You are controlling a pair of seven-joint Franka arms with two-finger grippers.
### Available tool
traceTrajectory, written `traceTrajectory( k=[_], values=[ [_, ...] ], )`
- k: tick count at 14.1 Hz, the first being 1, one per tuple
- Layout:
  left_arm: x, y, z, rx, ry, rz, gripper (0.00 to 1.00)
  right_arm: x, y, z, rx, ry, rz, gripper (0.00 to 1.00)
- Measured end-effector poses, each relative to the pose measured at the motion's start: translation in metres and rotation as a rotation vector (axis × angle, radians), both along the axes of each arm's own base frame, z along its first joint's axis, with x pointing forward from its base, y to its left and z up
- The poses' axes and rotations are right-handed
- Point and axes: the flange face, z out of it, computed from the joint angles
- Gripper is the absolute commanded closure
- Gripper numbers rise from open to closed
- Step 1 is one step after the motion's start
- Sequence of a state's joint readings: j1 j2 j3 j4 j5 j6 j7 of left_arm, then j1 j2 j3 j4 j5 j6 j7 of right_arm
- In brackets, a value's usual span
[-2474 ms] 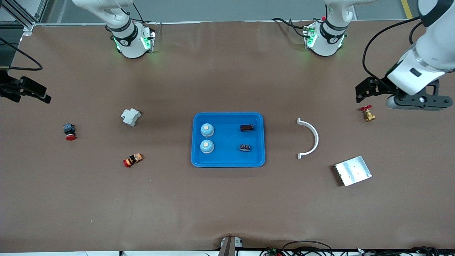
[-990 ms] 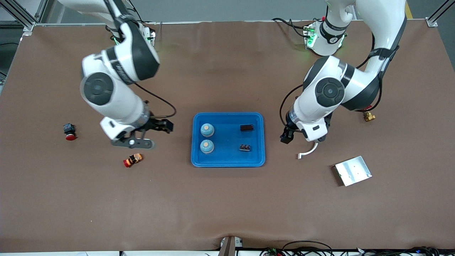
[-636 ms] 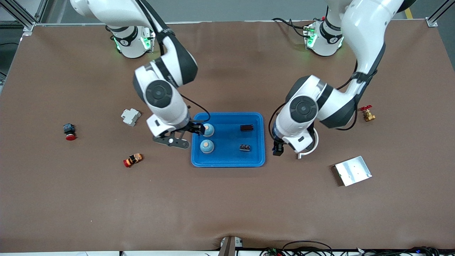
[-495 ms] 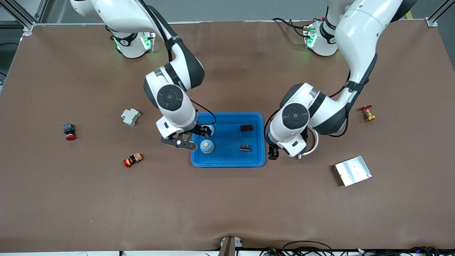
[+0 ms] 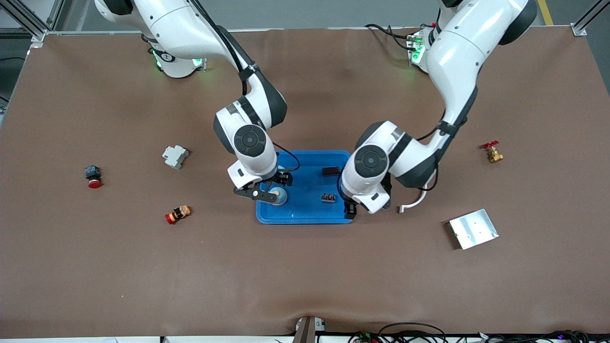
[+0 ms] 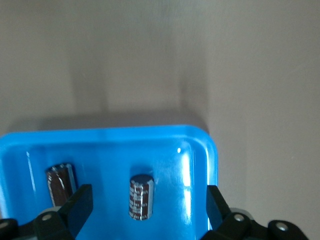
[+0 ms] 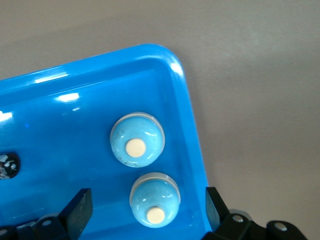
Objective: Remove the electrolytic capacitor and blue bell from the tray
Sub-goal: 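Grasp a capacitor with the left gripper while the right gripper grasps a bell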
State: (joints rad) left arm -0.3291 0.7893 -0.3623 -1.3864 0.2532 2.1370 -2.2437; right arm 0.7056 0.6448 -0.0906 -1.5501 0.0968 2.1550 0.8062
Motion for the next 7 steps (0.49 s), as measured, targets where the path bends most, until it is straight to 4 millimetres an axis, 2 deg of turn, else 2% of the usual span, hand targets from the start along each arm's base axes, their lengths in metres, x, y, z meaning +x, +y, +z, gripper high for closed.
traceTrajectory(
  k=[3, 7],
  values=[
    [-0.009, -0.02, -0.021, -0.01, -0.016, 0.009, 0.0, -0.008, 0.004, -0.018, -0.004, -0.001, 0.01, 0.0],
    [-0.01, -0.023, -0.043, 0.011, -0.021, 0.002, 0.0, -0.027, 0.011, -0.043, -0.015, 0.008, 0.034, 0.0]
  ],
)
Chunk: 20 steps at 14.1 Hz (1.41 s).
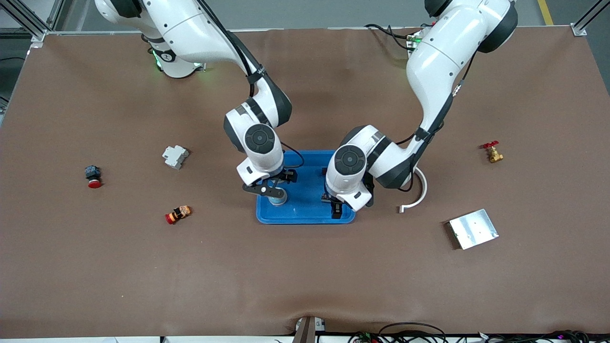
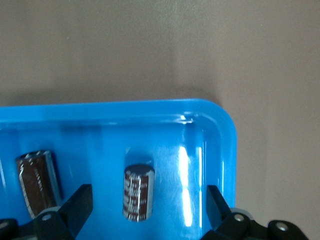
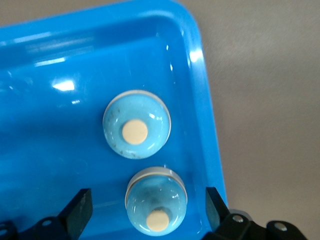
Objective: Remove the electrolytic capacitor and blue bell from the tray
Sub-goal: 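Grasp a capacitor with the left gripper while the right gripper grasps a bell, then carry the capacitor toward the white arc while the right gripper carries the bell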
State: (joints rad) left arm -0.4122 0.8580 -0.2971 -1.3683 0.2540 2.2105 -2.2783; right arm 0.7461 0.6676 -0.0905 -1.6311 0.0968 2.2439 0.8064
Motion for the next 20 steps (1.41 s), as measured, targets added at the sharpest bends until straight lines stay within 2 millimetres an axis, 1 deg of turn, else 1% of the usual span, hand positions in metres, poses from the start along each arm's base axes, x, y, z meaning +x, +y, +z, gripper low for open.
traceTrajectory(
  k=[2, 5, 7, 11, 14, 15, 16, 17, 18, 19, 20],
  values=[
    [-0.003, -0.004, -0.008, 0.009, -0.013, -0.009, 0.0, -0.006, 0.004, -0.003, -0.002, 0.002, 0.008, 0.0],
    [-0.006, -0.009, -0.019, 0.009, -0.013, -0.018, 0.0, -0.008, 0.005, -0.005, 0.001, -0.004, 0.01, 0.0],
    [-0.007, -0.01, -0.022, 0.008, -0.012, -0.022, 0.0, -0.011, 0.008, -0.009, 0.001, -0.003, 0.016, 0.0],
    [-0.01, -0.014, -0.025, 0.005, -0.014, -0.029, 0.0, -0.016, 0.007, -0.026, -0.01, 0.009, 0.018, 0.0],
    [-0.013, -0.018, -0.027, 0.002, -0.015, -0.036, 0.0, -0.018, 0.008, -0.029, -0.012, 0.013, 0.019, 0.0],
    [-0.014, -0.019, -0.028, 0.003, -0.014, -0.038, 0.17, -0.019, 0.009, -0.03, -0.009, 0.011, 0.021, 0.0],
    [-0.015, -0.02, -0.029, 0.003, -0.013, -0.04, 0.28, -0.02, 0.011, -0.03, -0.004, 0.009, 0.023, 0.0],
    [-0.016, -0.021, -0.03, 0.005, -0.012, -0.041, 0.34, -0.022, 0.012, -0.032, -0.001, 0.008, 0.025, 0.0],
    [-0.016, -0.021, -0.032, 0.009, -0.013, -0.043, 0.46, -0.023, 0.013, -0.034, 0.0, 0.008, 0.027, 0.0],
    [-0.017, -0.021, -0.034, 0.014, -0.015, -0.044, 0.75, -0.024, 0.014, -0.037, 0.002, 0.006, 0.027, 0.0],
    [-0.017, -0.021, -0.035, 0.017, -0.018, -0.046, 1.0, -0.024, 0.014, -0.041, 0.001, 0.007, 0.028, 0.0]
  ],
)
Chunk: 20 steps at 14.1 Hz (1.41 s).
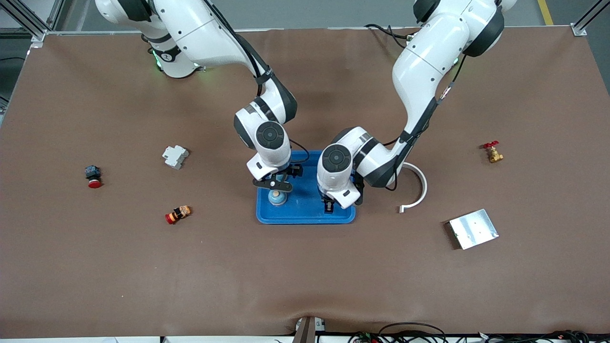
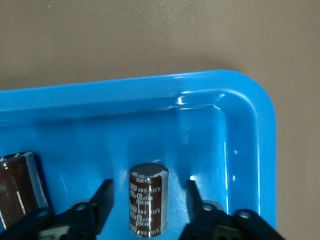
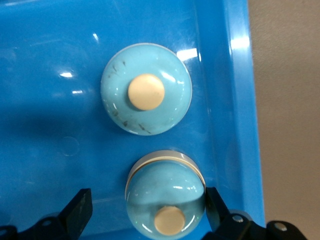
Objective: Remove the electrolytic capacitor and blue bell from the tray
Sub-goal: 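Carry the capacitor toward the white arc while the right gripper carries the bell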
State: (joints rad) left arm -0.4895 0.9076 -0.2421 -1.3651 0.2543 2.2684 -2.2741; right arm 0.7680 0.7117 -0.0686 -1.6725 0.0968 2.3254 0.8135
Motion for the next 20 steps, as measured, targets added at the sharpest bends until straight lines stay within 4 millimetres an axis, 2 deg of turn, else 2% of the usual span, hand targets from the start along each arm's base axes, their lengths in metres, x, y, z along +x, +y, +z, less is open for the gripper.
traceTrajectory(
  k=[2, 6, 9, 11, 13, 15, 17, 20],
  values=[
    [0.0, -0.001, -0.001, 0.003, -0.003, -0.012, 1.0, -0.001, 0.0, -0.005, -0.004, 0.004, 0.001, 0.04],
    [0.003, -0.002, 0.004, -0.001, -0.014, -0.065, 1.0, 0.0, -0.001, -0.005, -0.005, 0.004, -0.001, 0.55],
    [0.007, 0.001, 0.025, 0.03, 0.001, -0.161, 1.0, 0.001, -0.001, 0.002, -0.001, -0.001, -0.005, 0.82],
    [0.014, 0.012, 0.056, 0.057, 0.017, -0.268, 1.0, 0.001, -0.001, 0.003, 0.0, -0.002, -0.006, 0.89],
    [0.023, 0.03, 0.099, 0.053, 0.037, -0.411, 1.0, 0.002, 0.0, 0.004, 0.003, -0.005, -0.007, 0.95],
    [0.03, 0.049, 0.132, 0.06, 0.047, -0.541, 1.0, 0.006, -0.002, 0.011, 0.009, -0.013, -0.013, 0.99],
    [0.038, 0.076, 0.153, 0.077, 0.083, -0.679, 1.0, 0.014, -0.008, 0.034, 0.013, -0.01, -0.027, 1.0],
    [0.054, 0.13, 0.172, 0.085, 0.137, -0.873, 1.0, 0.028, -0.027, 0.079, 0.02, -0.004, -0.059, 1.0]
  ],
)
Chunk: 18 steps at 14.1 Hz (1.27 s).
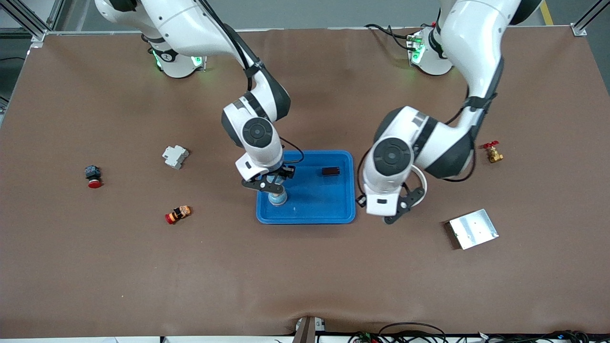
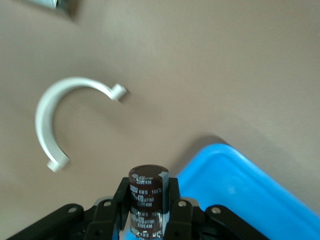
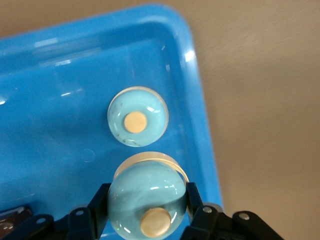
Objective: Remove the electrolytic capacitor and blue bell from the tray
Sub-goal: 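Carry the capacitor toward the white arc while the right gripper carries the bell, then set the bell near the red button while the left gripper sets the capacitor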
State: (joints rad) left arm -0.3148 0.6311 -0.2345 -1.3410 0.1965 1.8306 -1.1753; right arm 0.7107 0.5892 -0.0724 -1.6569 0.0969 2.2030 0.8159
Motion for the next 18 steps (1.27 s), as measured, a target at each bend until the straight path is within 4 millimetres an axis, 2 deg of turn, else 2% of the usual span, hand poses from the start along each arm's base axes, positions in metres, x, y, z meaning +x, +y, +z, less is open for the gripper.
traceTrajectory(
  k=[3, 5, 8, 10, 12, 14, 16, 18],
  values=[
    [0.016, 0.056, 0.016, -0.011, 0.014, -0.135, 1.0, 0.018, -0.04, 0.036, -0.011, 0.037, -0.01, 1.0],
    [0.02, 0.077, 0.027, -0.017, 0.012, -0.19, 1.0, 0.033, -0.08, 0.053, -0.023, 0.08, 0.01, 1.0],
    [0.022, 0.104, 0.025, -0.056, -0.006, -0.278, 1.0, 0.051, -0.152, 0.069, -0.021, 0.135, 0.084, 1.0],
    [0.019, 0.128, 0.018, -0.096, -0.041, -0.312, 1.0, 0.06, -0.215, 0.066, -0.043, 0.157, 0.128, 0.99],
    [0.005, 0.15, 0.006, -0.112, -0.085, -0.365, 1.0, 0.054, -0.272, 0.046, -0.112, 0.182, 0.182, 1.0],
    [-0.017, 0.167, -0.014, -0.107, -0.101, -0.422, 1.0, 0.041, -0.313, 0.024, -0.127, 0.193, 0.209, 1.0],
    [-0.038, 0.178, -0.029, -0.097, -0.072, -0.482, 1.0, 0.033, -0.357, 0.018, -0.113, 0.207, 0.229, 1.0],
    [-0.052, 0.188, -0.04, -0.09, -0.038, -0.529, 1.0, 0.025, -0.414, 0.011, -0.096, 0.186, 0.234, 1.0]
  ],
)
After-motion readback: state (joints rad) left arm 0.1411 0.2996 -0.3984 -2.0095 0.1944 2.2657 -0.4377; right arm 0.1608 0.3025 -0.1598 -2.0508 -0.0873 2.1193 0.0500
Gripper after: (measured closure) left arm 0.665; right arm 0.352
